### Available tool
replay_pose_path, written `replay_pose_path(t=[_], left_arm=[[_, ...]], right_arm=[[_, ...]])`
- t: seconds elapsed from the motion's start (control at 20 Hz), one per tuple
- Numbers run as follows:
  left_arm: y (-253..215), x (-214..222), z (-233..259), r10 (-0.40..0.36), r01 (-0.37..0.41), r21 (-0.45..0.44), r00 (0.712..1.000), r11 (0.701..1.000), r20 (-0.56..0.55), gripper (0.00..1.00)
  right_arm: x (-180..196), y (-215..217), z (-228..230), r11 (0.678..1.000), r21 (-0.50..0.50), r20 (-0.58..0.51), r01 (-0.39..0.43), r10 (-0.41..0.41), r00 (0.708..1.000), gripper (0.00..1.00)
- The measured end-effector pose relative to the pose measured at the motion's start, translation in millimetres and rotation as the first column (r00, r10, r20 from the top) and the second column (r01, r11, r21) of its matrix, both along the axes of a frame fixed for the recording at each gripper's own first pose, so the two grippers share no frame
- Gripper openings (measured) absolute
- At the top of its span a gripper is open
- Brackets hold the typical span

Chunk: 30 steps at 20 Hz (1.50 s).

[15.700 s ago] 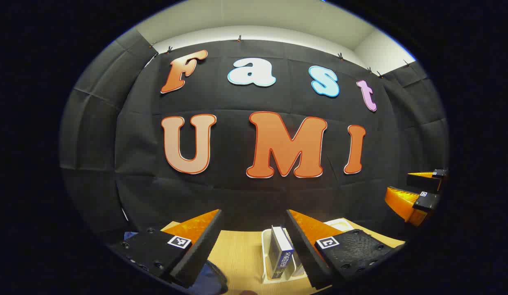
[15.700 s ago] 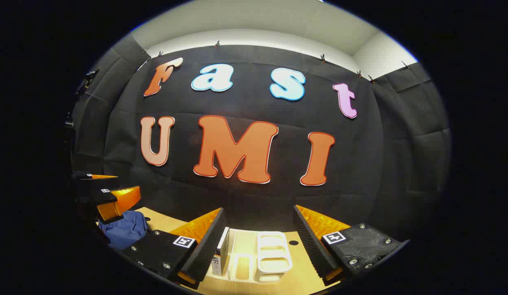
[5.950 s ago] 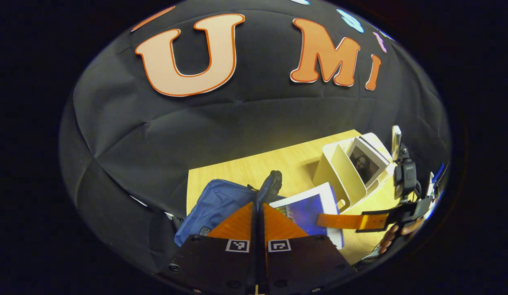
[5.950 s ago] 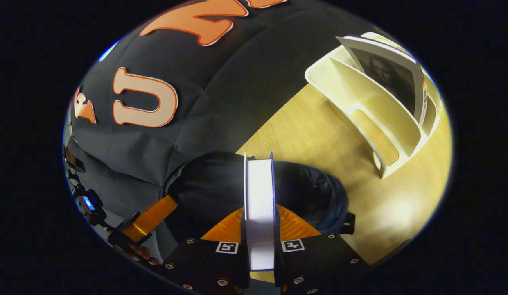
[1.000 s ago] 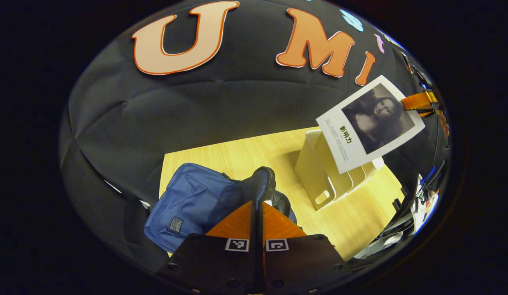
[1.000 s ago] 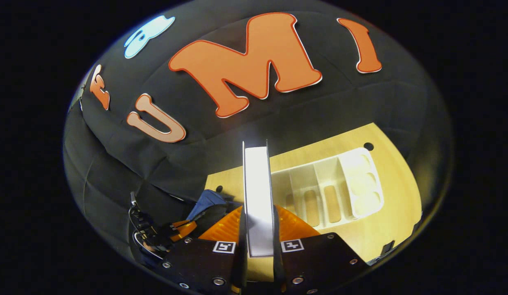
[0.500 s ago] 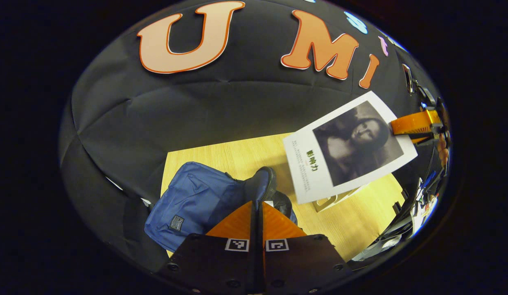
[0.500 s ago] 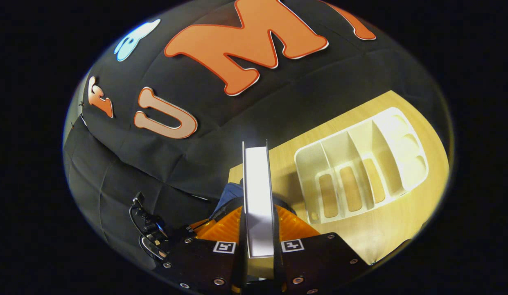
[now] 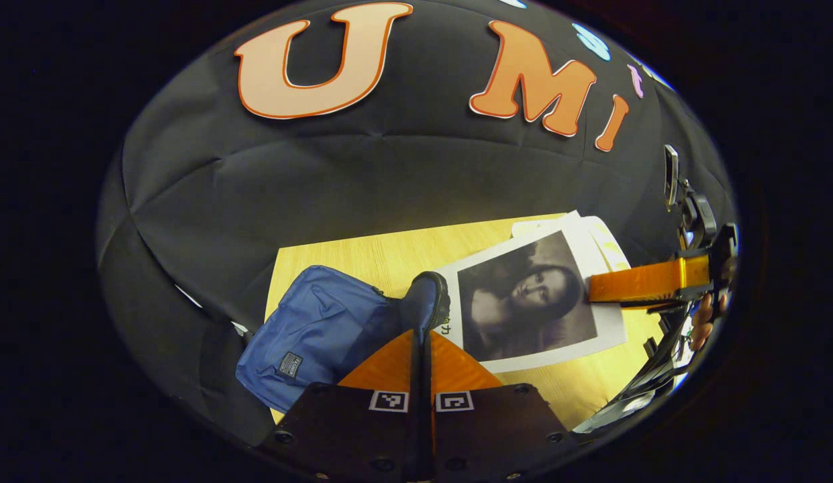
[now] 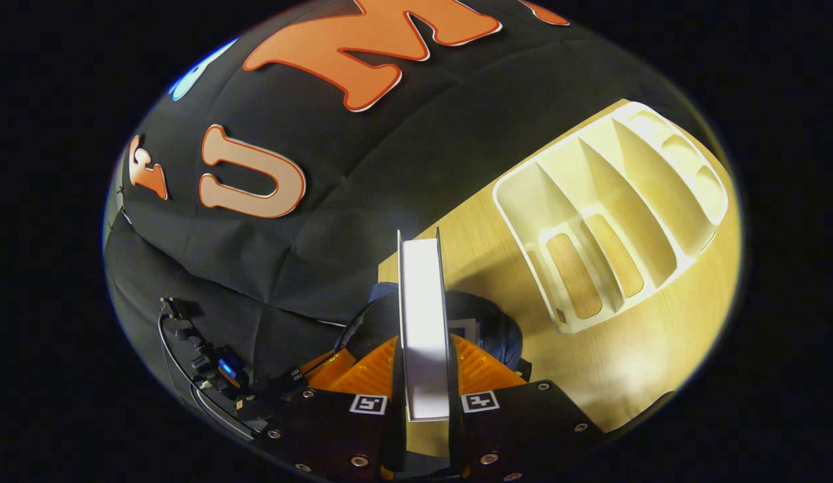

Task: Open the schoolbag, grab two books from the bookshelf and put them into the schoolbag.

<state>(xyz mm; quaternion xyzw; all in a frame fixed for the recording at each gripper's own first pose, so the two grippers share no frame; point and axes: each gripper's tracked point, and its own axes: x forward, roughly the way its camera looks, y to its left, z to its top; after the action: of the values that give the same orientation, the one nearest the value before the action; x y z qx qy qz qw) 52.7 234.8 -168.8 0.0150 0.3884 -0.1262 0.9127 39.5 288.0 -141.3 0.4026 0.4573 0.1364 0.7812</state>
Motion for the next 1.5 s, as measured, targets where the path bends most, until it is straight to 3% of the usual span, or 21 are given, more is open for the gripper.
replay_pose_path(t=[0.35,0.6,1.05,1.5], left_arm=[[-1,1,3,0.001,-0.001,-0.006,1.000,1.000,0.009,0.01],[-8,-3,4,-0.013,0.013,-0.021,1.000,1.000,0.003,0.01],[-31,-16,11,-0.088,0.089,-0.049,0.996,0.995,0.005,0.01],[-46,-12,5,-0.156,0.156,-0.010,0.988,0.988,-0.004,0.01]], right_arm=[[-21,29,-35,1.000,0.016,-0.075,0.013,-0.012,0.997,0.25],[-29,75,-55,1.000,0.025,-0.094,-0.002,0.004,0.996,0.25],[-21,124,-68,0.996,0.082,-0.089,0.024,-0.017,0.996,0.25],[-18,166,-108,0.993,0.108,-0.111,-0.038,0.050,0.993,0.27]])
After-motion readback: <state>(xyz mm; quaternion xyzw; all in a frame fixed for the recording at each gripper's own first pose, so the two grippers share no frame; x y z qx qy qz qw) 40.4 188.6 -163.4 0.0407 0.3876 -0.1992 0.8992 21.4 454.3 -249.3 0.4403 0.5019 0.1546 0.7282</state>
